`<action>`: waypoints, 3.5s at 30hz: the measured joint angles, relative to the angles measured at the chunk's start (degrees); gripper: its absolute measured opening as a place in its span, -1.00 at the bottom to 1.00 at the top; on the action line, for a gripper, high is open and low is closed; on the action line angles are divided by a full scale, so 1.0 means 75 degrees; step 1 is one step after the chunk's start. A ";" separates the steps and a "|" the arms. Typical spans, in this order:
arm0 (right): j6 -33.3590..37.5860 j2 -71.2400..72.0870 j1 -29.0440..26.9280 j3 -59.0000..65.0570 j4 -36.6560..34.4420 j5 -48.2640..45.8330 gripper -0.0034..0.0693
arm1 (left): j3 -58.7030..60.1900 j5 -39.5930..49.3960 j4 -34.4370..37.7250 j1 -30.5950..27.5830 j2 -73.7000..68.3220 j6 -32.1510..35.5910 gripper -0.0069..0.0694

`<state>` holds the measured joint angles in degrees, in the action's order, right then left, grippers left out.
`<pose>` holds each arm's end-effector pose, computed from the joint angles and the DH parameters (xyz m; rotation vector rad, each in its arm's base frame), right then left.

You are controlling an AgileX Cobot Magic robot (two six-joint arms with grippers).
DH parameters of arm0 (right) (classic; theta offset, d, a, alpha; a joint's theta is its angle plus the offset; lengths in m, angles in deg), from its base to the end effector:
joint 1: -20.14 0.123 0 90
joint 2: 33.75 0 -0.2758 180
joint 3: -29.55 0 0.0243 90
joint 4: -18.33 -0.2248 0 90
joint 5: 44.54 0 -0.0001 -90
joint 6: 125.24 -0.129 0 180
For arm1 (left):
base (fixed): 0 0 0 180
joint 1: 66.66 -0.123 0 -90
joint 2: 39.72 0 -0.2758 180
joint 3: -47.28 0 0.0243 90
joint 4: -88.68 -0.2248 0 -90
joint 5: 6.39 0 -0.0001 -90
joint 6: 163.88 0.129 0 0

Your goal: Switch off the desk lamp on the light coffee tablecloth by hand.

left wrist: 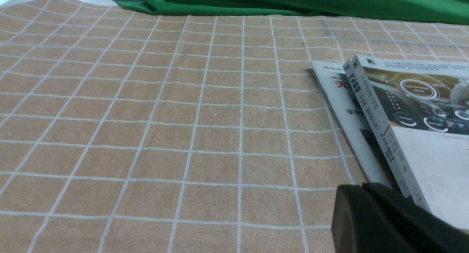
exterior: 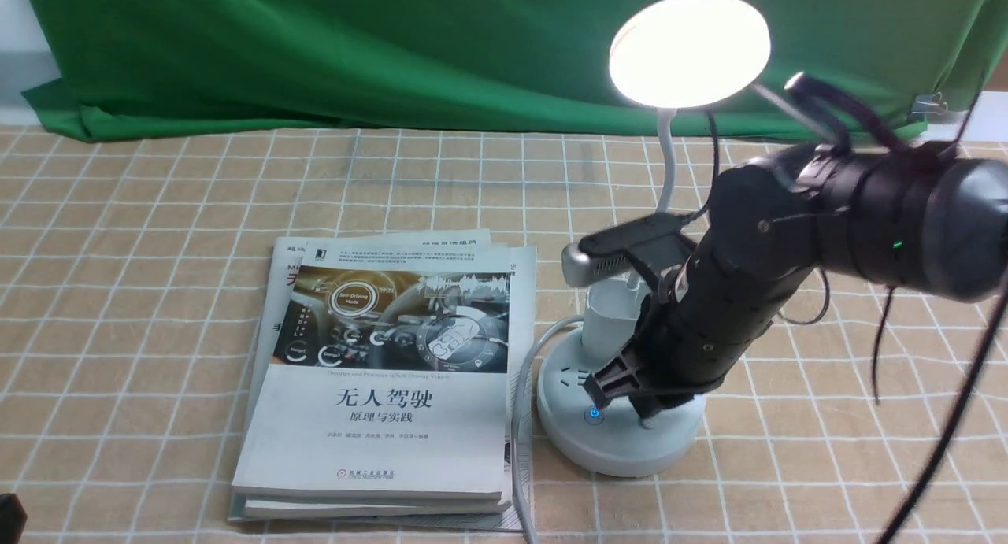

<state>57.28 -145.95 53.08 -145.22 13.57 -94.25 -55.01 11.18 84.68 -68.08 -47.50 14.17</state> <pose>0.2840 0.1937 0.1709 -0.8292 2.8181 0.1853 0.0745 0.0046 0.1731 -0.0081 1.7984 0.0599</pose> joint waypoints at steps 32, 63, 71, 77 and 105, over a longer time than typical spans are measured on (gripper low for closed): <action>-0.0084 0.0646 0.0000 0.0542 0.0029 0.0228 -0.78 | 0.0000 0.0000 0.0000 0.0000 0.0000 0.0000 -0.81; -0.0337 0.9053 -0.0083 0.3976 -0.0023 0.0929 -0.67 | 0.0000 0.0000 0.0000 0.0000 0.0000 0.0000 -0.81; 0.0145 1.0197 -0.2264 0.4934 -0.0427 0.1234 -0.78 | 0.0000 0.0000 -0.0016 -0.0007 0.0000 0.0000 -0.81; 0.1270 1.1332 -0.3747 0.7054 -0.0385 0.3132 -0.84 | 0.0000 0.0000 -0.0022 -0.0007 0.0000 0.0000 -0.81; 0.1155 1.3869 -0.4090 0.9607 -0.0377 0.4812 -0.84 | 0.0000 0.0000 -0.0022 -0.0007 0.0000 0.0000 -0.81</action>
<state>65.95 -41.93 22.41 -73.17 10.74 -58.15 -55.01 11.18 84.51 -68.14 -47.50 14.17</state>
